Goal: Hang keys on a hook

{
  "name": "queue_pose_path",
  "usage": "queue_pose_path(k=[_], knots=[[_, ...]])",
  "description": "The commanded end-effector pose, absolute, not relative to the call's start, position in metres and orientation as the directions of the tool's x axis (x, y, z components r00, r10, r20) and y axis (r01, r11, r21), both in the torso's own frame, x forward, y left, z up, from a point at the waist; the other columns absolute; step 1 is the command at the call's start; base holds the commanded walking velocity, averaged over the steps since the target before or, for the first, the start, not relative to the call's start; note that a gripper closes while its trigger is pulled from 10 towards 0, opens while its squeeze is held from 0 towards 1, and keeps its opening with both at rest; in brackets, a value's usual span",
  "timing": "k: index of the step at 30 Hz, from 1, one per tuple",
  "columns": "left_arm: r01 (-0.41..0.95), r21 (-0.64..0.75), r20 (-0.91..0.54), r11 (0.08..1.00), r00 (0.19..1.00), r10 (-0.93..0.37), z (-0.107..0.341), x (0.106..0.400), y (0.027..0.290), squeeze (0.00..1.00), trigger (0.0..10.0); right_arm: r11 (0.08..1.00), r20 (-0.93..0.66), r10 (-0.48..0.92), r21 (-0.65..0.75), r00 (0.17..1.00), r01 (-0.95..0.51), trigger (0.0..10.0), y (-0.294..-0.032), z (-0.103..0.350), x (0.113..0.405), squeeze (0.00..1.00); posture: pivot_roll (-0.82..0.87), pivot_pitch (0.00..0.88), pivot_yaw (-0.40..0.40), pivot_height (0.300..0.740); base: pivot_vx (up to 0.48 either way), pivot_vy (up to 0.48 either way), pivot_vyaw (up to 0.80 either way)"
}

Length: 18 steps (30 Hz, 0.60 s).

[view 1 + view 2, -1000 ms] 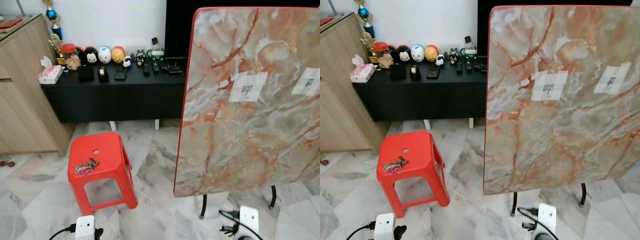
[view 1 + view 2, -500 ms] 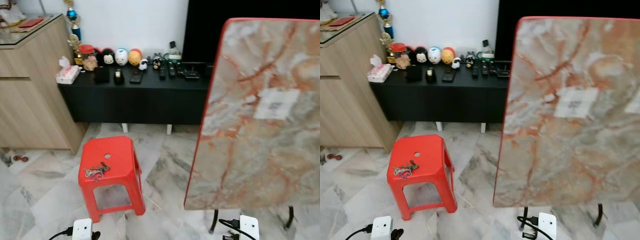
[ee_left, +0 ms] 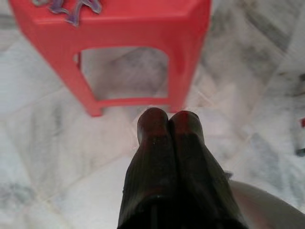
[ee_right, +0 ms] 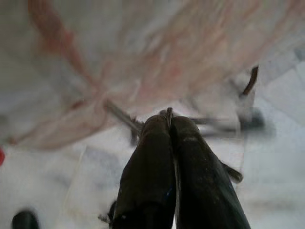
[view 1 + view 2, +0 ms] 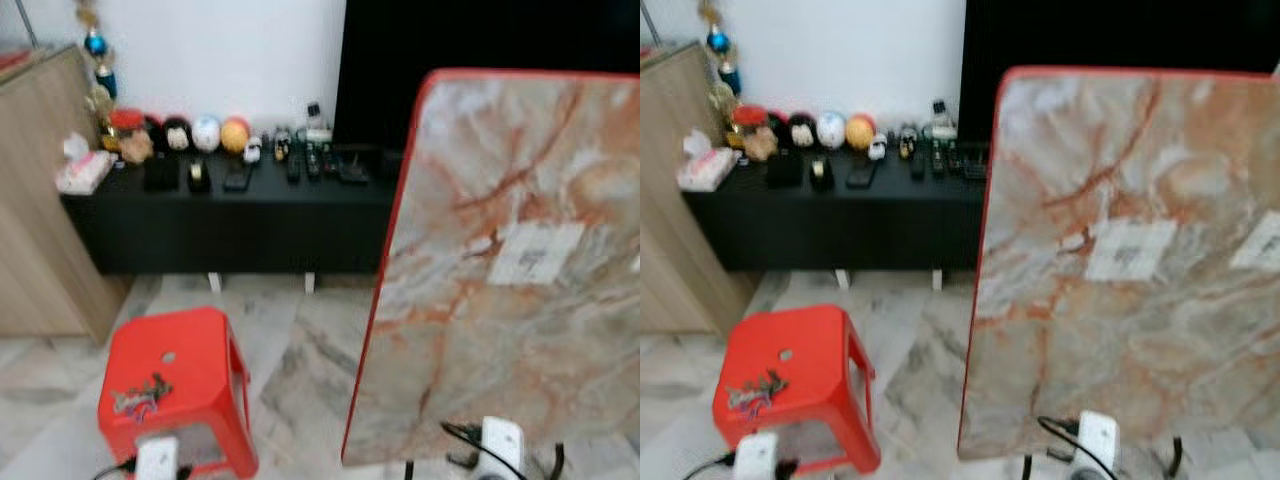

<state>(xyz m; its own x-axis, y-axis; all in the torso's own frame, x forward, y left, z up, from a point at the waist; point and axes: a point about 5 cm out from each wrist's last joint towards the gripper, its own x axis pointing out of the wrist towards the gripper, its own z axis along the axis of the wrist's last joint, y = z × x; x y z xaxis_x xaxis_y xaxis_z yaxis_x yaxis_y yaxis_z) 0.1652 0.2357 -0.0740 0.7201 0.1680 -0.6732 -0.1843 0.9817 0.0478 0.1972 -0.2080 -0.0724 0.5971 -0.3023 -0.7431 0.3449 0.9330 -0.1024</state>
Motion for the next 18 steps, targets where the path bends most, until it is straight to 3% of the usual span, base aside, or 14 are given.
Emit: queue_pose_path(k=[1,6,8,10,18], knots=[[-0.176,0.036,-0.686,0.984,0.712,0.152,-0.077,0.162,0.229,0.0,10.0,0.885,-0.637,-0.43,-0.157,0.639,0.439,10.0,-0.233,-0.059,0.205,0.0,0.15,0.0,-0.057,0.74,0.0,0.0,0.0],[-0.175,0.038,-0.685,0.984,0.712,0.153,-0.077,0.162,0.229,0.0,10.0,0.872,-0.437,-0.489,-0.253,0.755,0.419,10.0,-0.242,-0.034,0.224,0.0,0.14,0.0,-0.058,0.74,0.0,0.0,0.0],[-0.173,0.04,-0.687,0.984,0.711,0.152,-0.077,0.162,0.23,0.0,10.0,0.838,-0.332,-0.529,-0.352,0.781,0.418,10.0,-0.247,-0.021,0.232,0.0,0.14,0.0,-0.058,0.74,0.0,0.0,0.0],[-0.151,0.042,-0.685,0.988,0.715,0.138,-0.077,0.163,0.229,0.0,10.0,0.776,-0.047,-0.514,-0.451,0.856,0.441,10.0,-0.251,0.022,0.246,0.0,0.13,0.0,-0.059,0.74,0.0,0.0,0.0],[-0.148,0.041,-0.688,0.988,0.713,0.135,-0.077,0.164,0.227,0.0,10.0,0.674,0.263,-0.434,-0.539,0.862,0.504,10.0,-0.243,0.077,0.244,0.0,0.13,0.0,-0.061,0.74,0.0,0.0,0.0]])
